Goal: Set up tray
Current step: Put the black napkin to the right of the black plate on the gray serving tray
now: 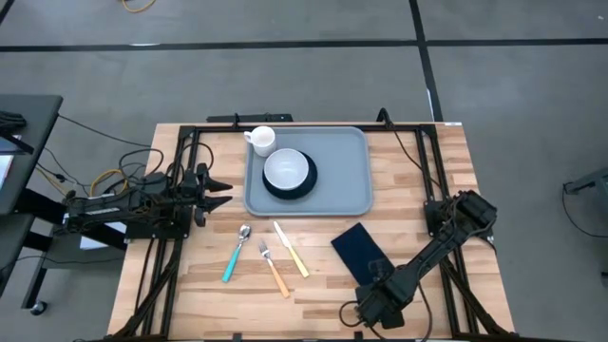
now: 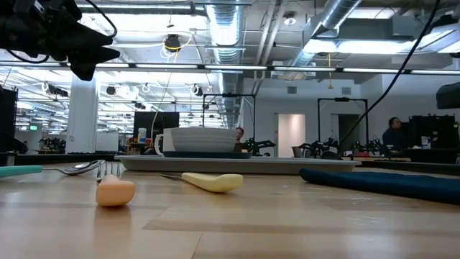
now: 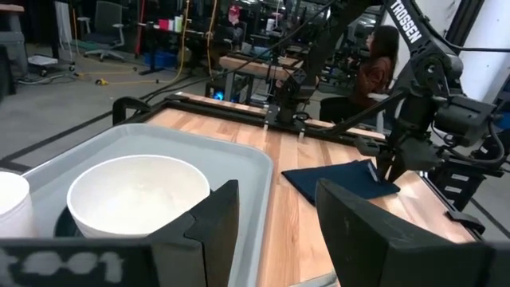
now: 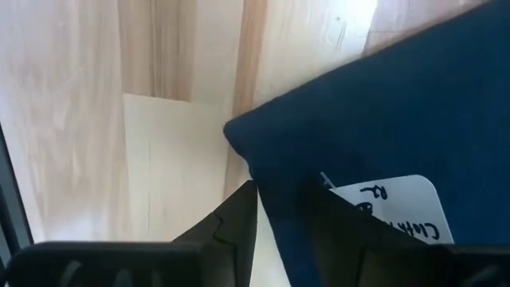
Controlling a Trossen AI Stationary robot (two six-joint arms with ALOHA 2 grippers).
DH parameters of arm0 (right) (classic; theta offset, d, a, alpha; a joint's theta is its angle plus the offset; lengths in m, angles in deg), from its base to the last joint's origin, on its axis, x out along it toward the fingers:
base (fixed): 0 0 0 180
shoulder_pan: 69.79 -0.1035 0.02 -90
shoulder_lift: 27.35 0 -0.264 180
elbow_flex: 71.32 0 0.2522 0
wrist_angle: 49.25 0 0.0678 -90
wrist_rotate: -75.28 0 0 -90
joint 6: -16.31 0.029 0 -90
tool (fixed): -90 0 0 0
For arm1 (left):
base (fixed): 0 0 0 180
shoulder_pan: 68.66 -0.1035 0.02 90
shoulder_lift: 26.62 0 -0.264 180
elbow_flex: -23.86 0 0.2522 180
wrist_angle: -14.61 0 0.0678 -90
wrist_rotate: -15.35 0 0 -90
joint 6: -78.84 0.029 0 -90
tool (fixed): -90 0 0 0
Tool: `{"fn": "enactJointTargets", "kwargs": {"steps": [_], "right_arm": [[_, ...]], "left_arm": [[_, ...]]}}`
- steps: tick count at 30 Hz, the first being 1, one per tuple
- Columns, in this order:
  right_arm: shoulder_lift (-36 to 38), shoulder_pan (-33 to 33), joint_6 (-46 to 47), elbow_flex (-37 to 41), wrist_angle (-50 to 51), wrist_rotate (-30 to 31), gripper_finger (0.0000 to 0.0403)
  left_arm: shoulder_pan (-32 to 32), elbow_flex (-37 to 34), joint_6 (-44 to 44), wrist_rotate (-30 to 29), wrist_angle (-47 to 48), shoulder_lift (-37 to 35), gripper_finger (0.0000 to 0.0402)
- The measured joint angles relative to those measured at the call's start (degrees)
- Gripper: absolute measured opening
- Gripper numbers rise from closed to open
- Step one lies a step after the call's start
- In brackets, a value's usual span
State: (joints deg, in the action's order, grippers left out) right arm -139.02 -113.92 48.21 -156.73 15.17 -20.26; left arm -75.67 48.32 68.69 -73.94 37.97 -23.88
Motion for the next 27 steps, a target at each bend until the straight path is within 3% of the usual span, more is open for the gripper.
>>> {"fn": "enactJointTargets", "kwargs": {"steps": [5, 10, 13, 27], "right_arm": [[0.5, 0.0, -0.3, 4.0, -4.8, 1.8, 0.0085], [0.8, 0.3, 0.5, 5.9, -5.1, 1.8, 0.0017], [1.0, 1.5, -0.5, 5.6, -4.6, 1.9, 0.0014], [9.4, 8.6, -12.7, -7.1, 15.2, 2.9, 0.0001]], "left_arm": [[0.0, 0.0, 0.0, 1.2, 0.1, 0.0, 0.0156], [0.0, 0.0, 0.0, 2.0, 0.1, 0.0, 0.0156], [0.0, 0.0, 0.0, 2.0, 0.1, 0.0, 0.0156], [0.0, 0.0, -0.1, 2.0, 0.1, 0.0, 0.0156]]}}
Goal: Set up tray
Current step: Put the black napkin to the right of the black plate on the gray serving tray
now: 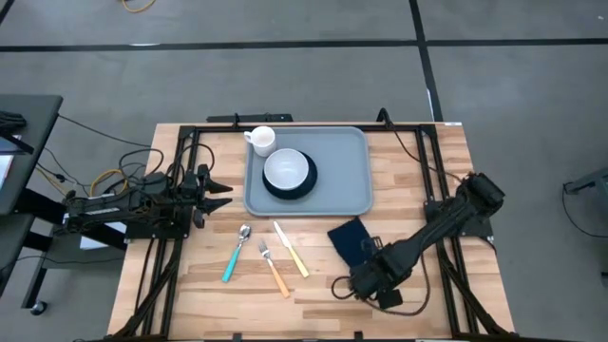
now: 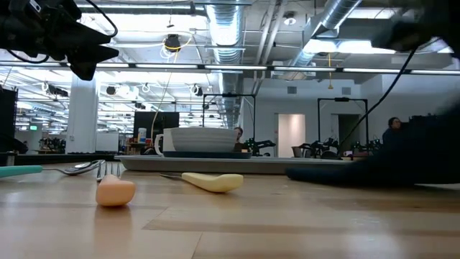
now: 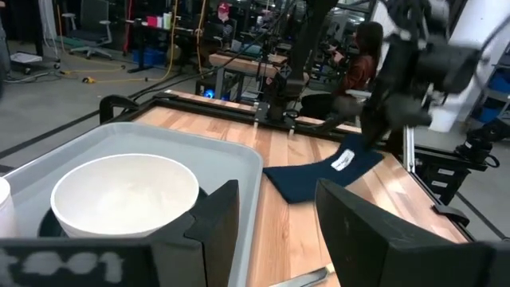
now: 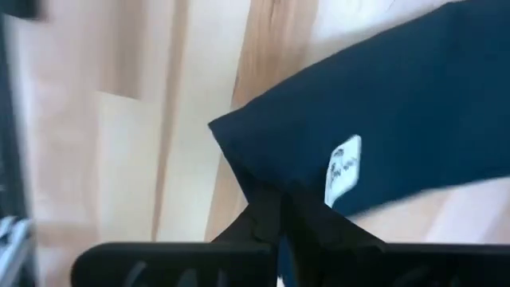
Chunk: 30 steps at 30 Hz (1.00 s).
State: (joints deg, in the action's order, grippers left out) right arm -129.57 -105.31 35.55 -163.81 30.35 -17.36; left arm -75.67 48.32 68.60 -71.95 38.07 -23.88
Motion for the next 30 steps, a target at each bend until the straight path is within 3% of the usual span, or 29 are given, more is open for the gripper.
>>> {"fn": "enactJointTargets", "kwargs": {"steps": [13, 20, 30], "right_arm": [[3.6, 5.1, -2.8, -18.4, 24.4, 4.0, 0.0001], [3.7, 11.1, -10.4, -24.5, 24.3, 5.0, 0.0000], [4.1, 21.8, -20.9, -25.4, 24.2, 5.1, 0.0000]], "left_arm": [[0.0, 0.0, -0.1, 0.0, 1.4, 0.0, 0.0156], [0.0, 0.0, -0.1, 0.0, 1.4, 0.0, 0.0156], [0.0, 0.0, -0.5, 0.0, 1.6, 0.0, 0.0156]]}}
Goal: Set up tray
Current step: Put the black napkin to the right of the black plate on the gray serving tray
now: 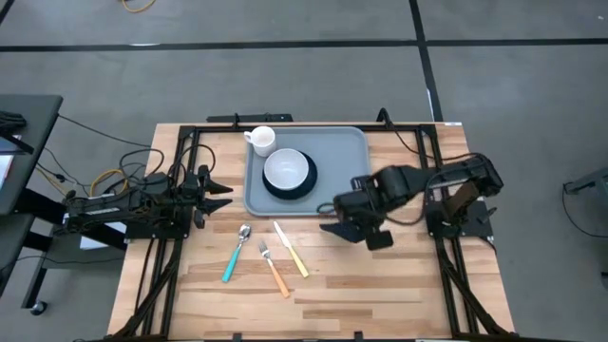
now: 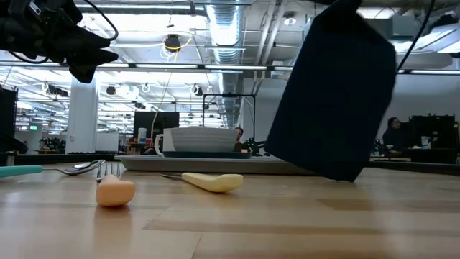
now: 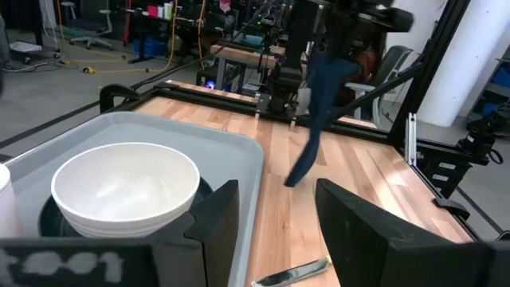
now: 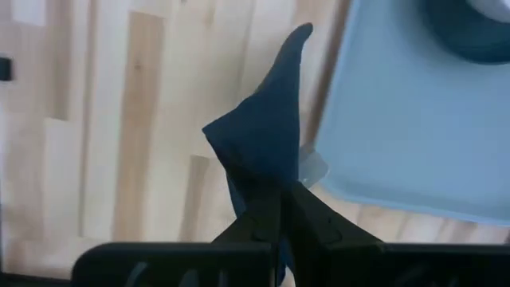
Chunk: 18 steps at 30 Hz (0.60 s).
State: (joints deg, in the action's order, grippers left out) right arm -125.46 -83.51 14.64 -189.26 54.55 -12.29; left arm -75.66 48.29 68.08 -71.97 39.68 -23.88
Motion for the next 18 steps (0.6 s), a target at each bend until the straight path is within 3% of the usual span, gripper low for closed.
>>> {"fn": "enactJointTargets", "kwargs": {"steps": [12, 18], "right_arm": [[8.6, 13.7, -9.0, 0.0, 0.0, 4.5, 0.0000], [6.2, 22.4, -13.7, 0.0, 0.0, 10.4, 0.0000]], "left_arm": [[0.0, 0.0, -1.1, 1.6, 0.3, 0.0, 0.0156], [0.0, 0.0, -1.1, 1.4, 0.3, 0.0, 0.0156]]}}
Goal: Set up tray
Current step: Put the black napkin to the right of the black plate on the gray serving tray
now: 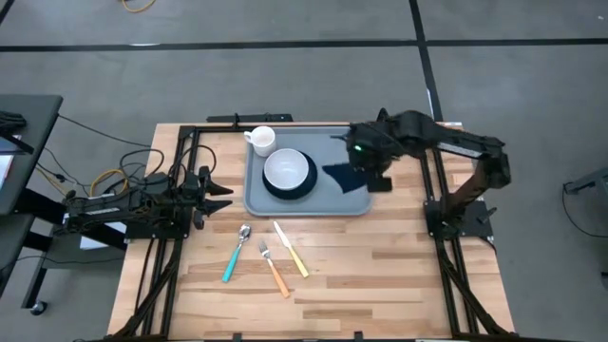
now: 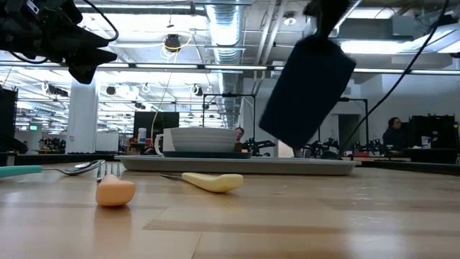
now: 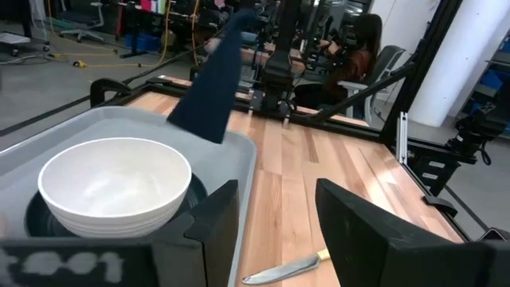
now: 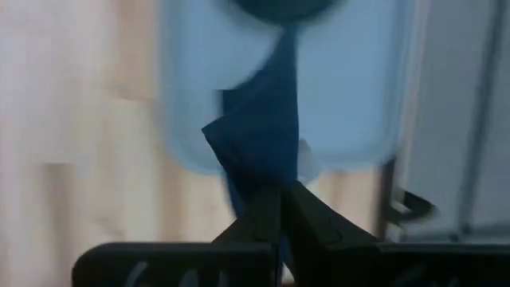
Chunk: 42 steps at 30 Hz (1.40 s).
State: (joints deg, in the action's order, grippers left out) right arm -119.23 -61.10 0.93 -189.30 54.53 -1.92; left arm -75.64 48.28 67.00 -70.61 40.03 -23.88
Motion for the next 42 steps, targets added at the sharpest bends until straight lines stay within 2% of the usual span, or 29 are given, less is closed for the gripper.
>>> {"fn": "enactJointTargets", "kwargs": {"steps": [7, 12, 15, 17, 20, 25, 32, 42], "right_arm": [[-6.4, 12.7, -6.9, 0.0, -1.8, 14.3, 0.0000], [-7.9, 20.3, -8.6, -1.7, -11.5, 25.3, 0.0000], [-7.8, 21.2, -9.1, -2.3, -20.0, 29.6, 0.0000], [-7.9, 20.7, -10.3, -2.4, -24.0, 28.2, 0.0000], [-9.8, 18.9, -10.9, -2.6, -24.8, 24.5, 0.0000], [-18.3, 17.7, -8.1, -2.3, -18.0, 16.0, 0.0000], [-30.0, 16.4, -7.5, -2.3, -13.5, 13.2, 0.0000], [-32.3, 12.3, -5.2, -2.3, -13.5, 7.6, 0.0000]], "left_arm": [[0.0, 0.0, 0.0, 0.0, 0.0, 0.0, 0.0156], [0.0, 0.0, 0.1, 0.0, 0.4, 0.0, 0.0156], [0.0, 0.0, 0.3, 0.0, 0.6, 0.0, 0.0156], [0.0, 0.0, 0.4, 0.0, 0.7, 0.0, 0.0156], [0.0, 0.0, 0.2, 0.0, 1.8, 0.0, 0.0156], [0.0, -0.4, -2.4, 0.2, 4.2, 0.0, 0.0156], [0.0, -2.4, -6.0, 0.8, 4.0, 0.0, 0.0156], [0.0, -2.6, -6.6, 1.8, 4.1, 0.0, 0.0156]]}}
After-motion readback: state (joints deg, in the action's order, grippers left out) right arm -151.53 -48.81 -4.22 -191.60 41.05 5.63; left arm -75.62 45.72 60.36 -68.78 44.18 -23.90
